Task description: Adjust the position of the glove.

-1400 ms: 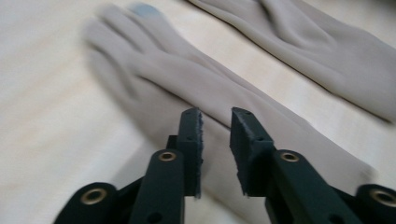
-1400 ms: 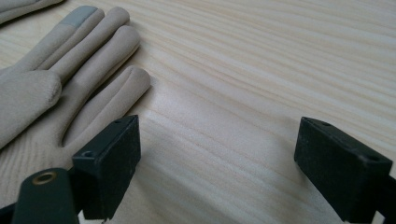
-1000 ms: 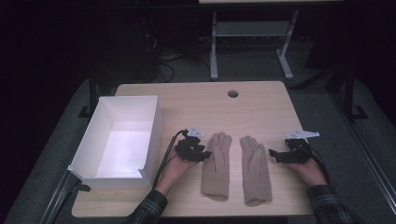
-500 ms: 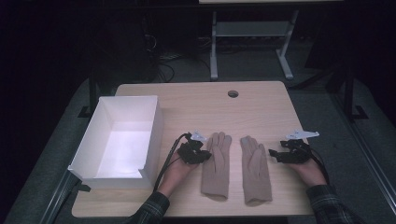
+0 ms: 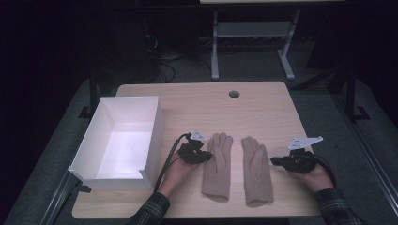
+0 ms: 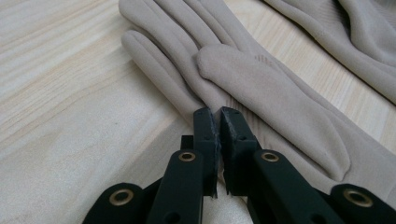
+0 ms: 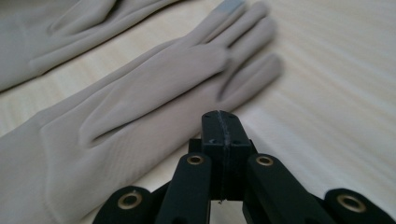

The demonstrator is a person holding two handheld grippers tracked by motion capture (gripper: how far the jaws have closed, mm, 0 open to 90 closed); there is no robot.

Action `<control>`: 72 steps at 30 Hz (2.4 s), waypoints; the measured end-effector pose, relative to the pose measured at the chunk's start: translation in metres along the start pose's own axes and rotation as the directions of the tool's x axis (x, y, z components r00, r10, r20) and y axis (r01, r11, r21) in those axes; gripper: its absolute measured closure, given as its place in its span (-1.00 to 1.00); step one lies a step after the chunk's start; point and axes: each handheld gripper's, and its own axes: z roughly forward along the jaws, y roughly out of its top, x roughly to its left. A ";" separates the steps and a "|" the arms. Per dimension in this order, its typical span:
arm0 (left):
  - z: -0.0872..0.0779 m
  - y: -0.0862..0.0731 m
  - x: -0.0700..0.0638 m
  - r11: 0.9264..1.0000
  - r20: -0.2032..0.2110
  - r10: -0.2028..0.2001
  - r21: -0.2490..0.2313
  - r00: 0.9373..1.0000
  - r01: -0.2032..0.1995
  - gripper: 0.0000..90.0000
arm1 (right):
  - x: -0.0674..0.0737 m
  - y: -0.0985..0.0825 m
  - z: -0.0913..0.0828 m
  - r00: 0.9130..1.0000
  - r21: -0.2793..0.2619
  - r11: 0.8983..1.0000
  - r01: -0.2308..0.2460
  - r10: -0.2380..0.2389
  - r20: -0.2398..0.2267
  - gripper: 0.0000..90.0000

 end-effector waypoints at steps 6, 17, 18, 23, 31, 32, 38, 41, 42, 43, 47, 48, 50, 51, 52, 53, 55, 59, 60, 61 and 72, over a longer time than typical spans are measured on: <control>-0.001 0.000 0.004 0.999 0.023 -0.031 -0.018 0.999 0.032 0.94 | 0.004 0.002 0.007 0.998 0.032 0.999 0.026 -0.024 -0.065 1.00; -0.006 0.005 0.000 0.995 0.077 -0.067 -0.061 0.995 0.072 0.94 | 0.011 0.007 0.015 0.992 0.039 0.998 0.056 -0.051 -0.111 1.00; -0.006 0.006 0.000 0.995 0.083 -0.068 -0.067 0.994 0.073 0.95 | 0.012 0.008 0.015 0.992 0.041 0.997 0.058 -0.053 -0.114 1.00; -0.010 0.010 -0.003 0.994 0.110 -0.067 -0.083 0.992 0.076 0.94 | 0.016 0.010 0.020 0.990 0.042 0.997 0.067 -0.062 -0.127 1.00; -0.011 0.018 -0.010 0.992 0.147 -0.058 -0.101 0.988 0.073 0.94 | 0.022 0.015 0.027 0.984 0.037 0.996 0.083 -0.076 -0.160 1.00; -0.011 0.019 -0.011 0.992 0.150 -0.056 -0.103 0.987 0.072 0.94 | 0.023 0.015 0.027 0.984 0.035 0.996 0.080 -0.073 -0.164 1.00; -0.011 0.025 -0.014 0.990 0.179 -0.055 -0.117 0.982 0.077 0.95 | 0.027 0.018 0.032 0.979 0.033 0.996 0.086 -0.078 -0.186 1.00; -0.013 0.028 -0.016 0.989 0.200 -0.054 -0.127 0.978 0.080 0.95 | 0.028 0.019 0.034 0.978 0.033 0.995 0.089 -0.081 -0.192 1.00; -0.014 0.029 -0.017 0.989 0.203 -0.050 -0.127 0.978 0.077 0.94 | 0.029 0.020 0.035 0.977 0.031 0.995 0.092 -0.084 -0.197 1.00; -0.014 0.031 -0.018 0.988 0.209 -0.053 -0.132 0.976 0.082 0.95 | 0.030 0.020 0.035 0.977 0.033 0.995 0.089 -0.081 -0.199 1.00; -0.014 0.036 -0.024 0.989 0.228 -0.039 -0.133 0.973 0.071 0.95 | 0.032 0.022 0.037 0.975 0.032 0.995 0.093 -0.084 -0.205 1.00; -0.013 0.038 -0.026 0.988 0.236 -0.038 -0.137 0.971 0.072 0.95 | 0.032 0.022 0.038 0.975 0.029 0.995 0.097 -0.089 -0.205 1.00; -0.011 0.040 -0.029 0.988 0.247 -0.033 -0.139 0.968 0.069 0.95 | 0.034 0.024 0.040 0.973 0.028 0.994 0.102 -0.094 -0.209 1.00; -0.011 0.041 -0.030 0.988 0.245 -0.031 -0.139 0.969 0.066 0.95 | 0.035 0.025 0.041 0.973 0.028 0.994 0.102 -0.094 -0.210 1.00; -0.010 0.042 -0.032 0.987 0.249 -0.030 -0.143 0.968 0.068 0.95 | 0.036 0.025 0.041 0.973 0.030 0.994 0.104 -0.095 -0.210 1.00; -0.009 0.043 -0.033 0.987 0.256 -0.031 -0.144 0.966 0.070 0.95 | 0.037 0.026 0.043 0.972 0.027 0.994 0.106 -0.097 -0.212 1.00; -0.009 0.044 -0.033 0.988 0.258 -0.026 -0.141 0.966 0.064 0.95 | 0.039 0.028 0.045 0.971 0.028 0.994 0.109 -0.101 -0.216 1.00; -0.007 0.046 -0.035 0.987 0.261 -0.028 -0.146 0.965 0.068 0.95 | 0.042 0.031 0.049 0.969 0.027 0.993 0.118 -0.109 -0.223 1.00; -0.006 0.046 -0.035 0.987 0.264 -0.028 -0.143 0.964 0.068 0.95 | 0.043 0.031 0.050 0.968 0.027 0.992 0.120 -0.111 -0.226 1.00; -0.005 0.046 -0.036 0.988 0.263 -0.026 -0.143 0.964 0.066 0.95 | 0.044 0.032 0.051 0.967 0.028 0.992 0.124 -0.115 -0.227 1.00; 0.013 0.050 -0.046 0.993 0.282 -0.009 -0.112 0.959 0.042 0.95 | 0.053 0.036 0.057 0.963 0.020 0.990 0.138 -0.130 -0.234 1.00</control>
